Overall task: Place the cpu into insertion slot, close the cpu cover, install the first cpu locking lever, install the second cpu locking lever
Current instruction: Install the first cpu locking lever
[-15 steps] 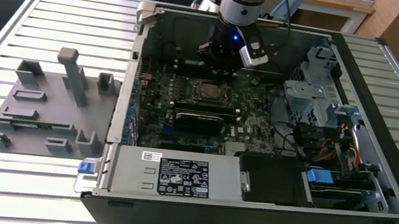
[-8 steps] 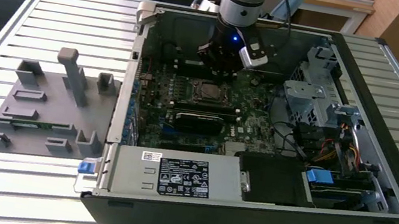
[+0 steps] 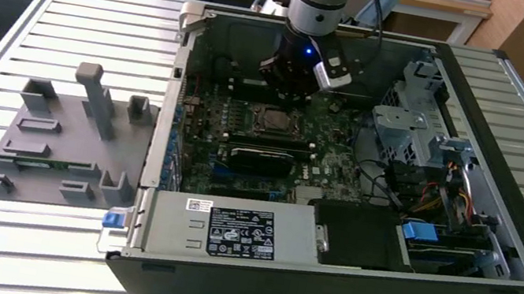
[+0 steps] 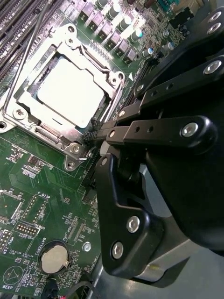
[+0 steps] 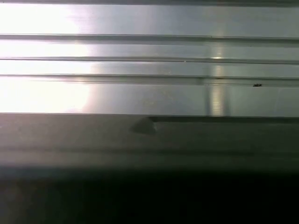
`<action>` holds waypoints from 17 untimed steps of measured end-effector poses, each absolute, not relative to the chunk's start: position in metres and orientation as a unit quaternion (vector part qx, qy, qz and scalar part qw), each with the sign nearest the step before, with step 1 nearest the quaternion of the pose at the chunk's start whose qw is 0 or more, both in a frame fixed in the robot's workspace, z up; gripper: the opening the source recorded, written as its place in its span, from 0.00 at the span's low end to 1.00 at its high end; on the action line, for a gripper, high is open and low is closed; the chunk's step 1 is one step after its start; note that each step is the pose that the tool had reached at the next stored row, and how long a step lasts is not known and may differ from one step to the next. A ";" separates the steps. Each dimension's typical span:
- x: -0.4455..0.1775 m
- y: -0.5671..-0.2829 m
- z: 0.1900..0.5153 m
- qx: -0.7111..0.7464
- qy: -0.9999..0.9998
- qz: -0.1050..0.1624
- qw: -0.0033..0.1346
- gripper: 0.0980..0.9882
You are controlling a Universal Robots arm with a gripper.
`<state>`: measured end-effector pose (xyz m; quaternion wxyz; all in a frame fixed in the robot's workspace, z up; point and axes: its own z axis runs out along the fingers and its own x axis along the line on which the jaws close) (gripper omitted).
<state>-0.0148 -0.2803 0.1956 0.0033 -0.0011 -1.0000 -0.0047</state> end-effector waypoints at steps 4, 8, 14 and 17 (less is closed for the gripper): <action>-0.015 -0.280 0.197 -0.001 -1.000 -0.006 0.003 0.01; -0.015 -0.280 0.204 -0.001 -1.000 -0.006 0.003 0.01; -0.015 -0.280 0.210 -0.001 -1.000 -0.006 0.003 0.01; -0.015 -0.280 0.210 -0.001 -1.000 -0.006 0.003 0.01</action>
